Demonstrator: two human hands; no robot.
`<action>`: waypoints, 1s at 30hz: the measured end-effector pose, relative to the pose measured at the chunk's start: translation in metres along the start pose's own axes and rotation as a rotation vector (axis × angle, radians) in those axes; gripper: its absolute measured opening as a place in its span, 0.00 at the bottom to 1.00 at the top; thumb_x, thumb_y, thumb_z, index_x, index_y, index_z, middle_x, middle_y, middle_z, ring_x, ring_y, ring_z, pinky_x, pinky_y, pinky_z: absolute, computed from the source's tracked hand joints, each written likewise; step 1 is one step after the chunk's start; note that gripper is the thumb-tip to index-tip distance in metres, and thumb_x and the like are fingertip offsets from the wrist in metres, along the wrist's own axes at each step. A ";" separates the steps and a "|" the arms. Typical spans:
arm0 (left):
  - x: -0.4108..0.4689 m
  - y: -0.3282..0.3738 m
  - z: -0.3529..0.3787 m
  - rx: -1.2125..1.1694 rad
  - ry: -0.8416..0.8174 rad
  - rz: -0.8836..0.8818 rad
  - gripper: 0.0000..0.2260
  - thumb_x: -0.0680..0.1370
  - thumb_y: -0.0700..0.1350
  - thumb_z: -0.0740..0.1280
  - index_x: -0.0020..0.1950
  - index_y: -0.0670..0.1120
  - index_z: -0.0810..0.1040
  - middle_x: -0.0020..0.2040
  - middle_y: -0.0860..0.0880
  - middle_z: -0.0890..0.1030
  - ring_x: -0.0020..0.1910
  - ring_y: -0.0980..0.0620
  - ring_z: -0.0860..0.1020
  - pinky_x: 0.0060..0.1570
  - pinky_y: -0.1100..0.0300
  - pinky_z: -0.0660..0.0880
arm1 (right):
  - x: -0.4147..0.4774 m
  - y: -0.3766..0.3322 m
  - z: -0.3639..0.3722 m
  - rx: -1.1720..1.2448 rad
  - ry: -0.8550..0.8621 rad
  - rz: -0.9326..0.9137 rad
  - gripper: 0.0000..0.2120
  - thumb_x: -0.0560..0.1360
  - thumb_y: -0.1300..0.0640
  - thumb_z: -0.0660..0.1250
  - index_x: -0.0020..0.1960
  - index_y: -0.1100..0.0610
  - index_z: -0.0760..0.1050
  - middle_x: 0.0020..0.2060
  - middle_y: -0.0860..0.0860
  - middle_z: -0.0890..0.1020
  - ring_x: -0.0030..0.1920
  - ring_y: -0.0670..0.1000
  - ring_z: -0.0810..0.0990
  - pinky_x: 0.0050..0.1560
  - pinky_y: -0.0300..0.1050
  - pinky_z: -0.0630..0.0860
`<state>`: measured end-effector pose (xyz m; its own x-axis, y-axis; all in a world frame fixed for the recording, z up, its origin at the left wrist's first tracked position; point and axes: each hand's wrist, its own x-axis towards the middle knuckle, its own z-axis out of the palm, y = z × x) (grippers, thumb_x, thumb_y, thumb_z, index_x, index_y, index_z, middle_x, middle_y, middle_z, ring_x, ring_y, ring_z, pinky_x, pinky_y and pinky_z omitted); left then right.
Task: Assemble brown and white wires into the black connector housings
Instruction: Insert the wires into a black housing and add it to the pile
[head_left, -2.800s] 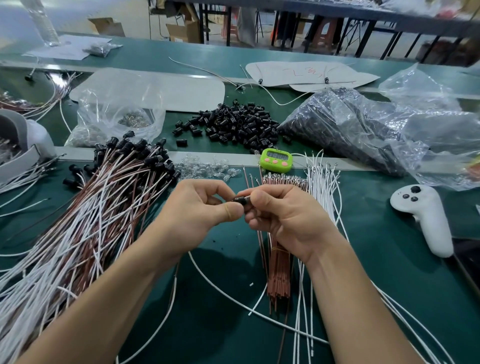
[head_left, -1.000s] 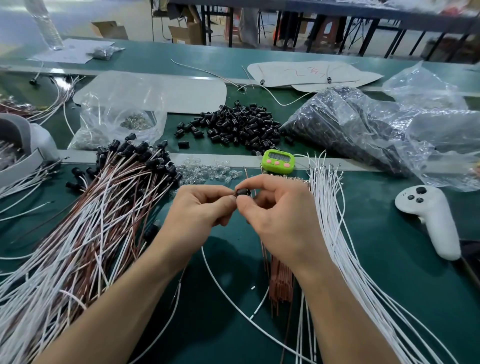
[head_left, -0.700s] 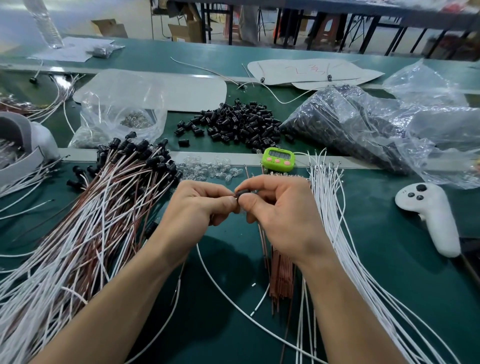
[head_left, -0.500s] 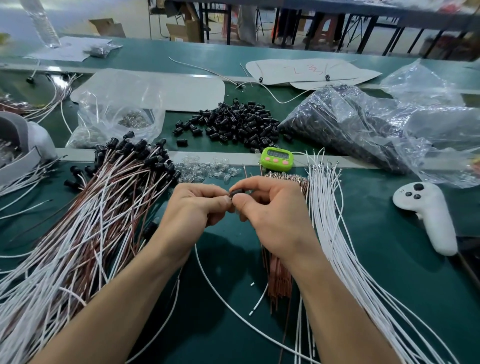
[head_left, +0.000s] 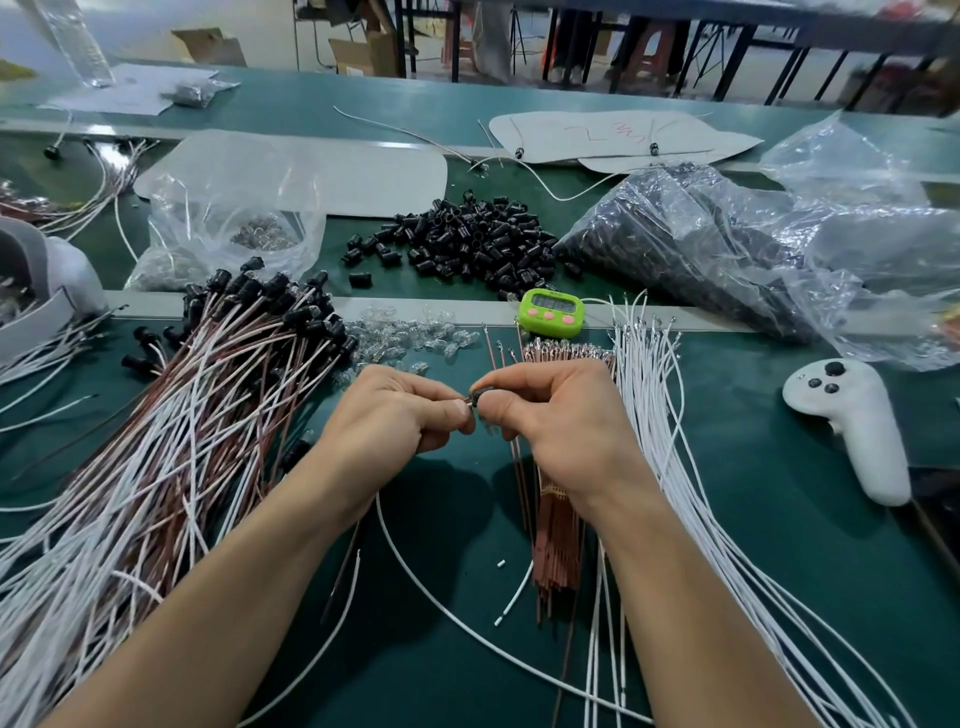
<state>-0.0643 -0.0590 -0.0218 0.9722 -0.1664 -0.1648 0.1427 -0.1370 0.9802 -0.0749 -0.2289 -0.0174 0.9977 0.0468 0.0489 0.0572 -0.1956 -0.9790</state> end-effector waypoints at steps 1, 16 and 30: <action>0.000 0.000 0.000 0.000 -0.002 -0.004 0.12 0.76 0.33 0.70 0.32 0.41 0.84 0.21 0.51 0.68 0.22 0.57 0.63 0.24 0.70 0.60 | 0.000 0.000 0.000 0.009 -0.002 0.000 0.10 0.69 0.60 0.75 0.40 0.45 0.88 0.34 0.51 0.87 0.31 0.45 0.78 0.35 0.39 0.76; -0.007 0.000 0.000 -0.006 -0.014 0.125 0.08 0.66 0.43 0.68 0.33 0.38 0.81 0.31 0.42 0.72 0.32 0.51 0.65 0.31 0.60 0.60 | -0.007 -0.010 0.004 -0.167 -0.057 -0.133 0.06 0.73 0.62 0.73 0.43 0.53 0.86 0.35 0.46 0.87 0.37 0.45 0.86 0.42 0.39 0.82; -0.009 0.007 -0.002 0.009 -0.035 0.119 0.03 0.71 0.37 0.74 0.38 0.39 0.85 0.30 0.45 0.79 0.30 0.55 0.68 0.31 0.66 0.66 | -0.006 -0.009 -0.001 0.117 -0.045 -0.045 0.13 0.70 0.71 0.74 0.39 0.54 0.87 0.31 0.55 0.86 0.29 0.52 0.84 0.33 0.40 0.79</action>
<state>-0.0717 -0.0569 -0.0132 0.9751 -0.2158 -0.0515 0.0251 -0.1234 0.9920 -0.0809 -0.2285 -0.0092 0.9915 0.0975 0.0867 0.0943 -0.0771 -0.9926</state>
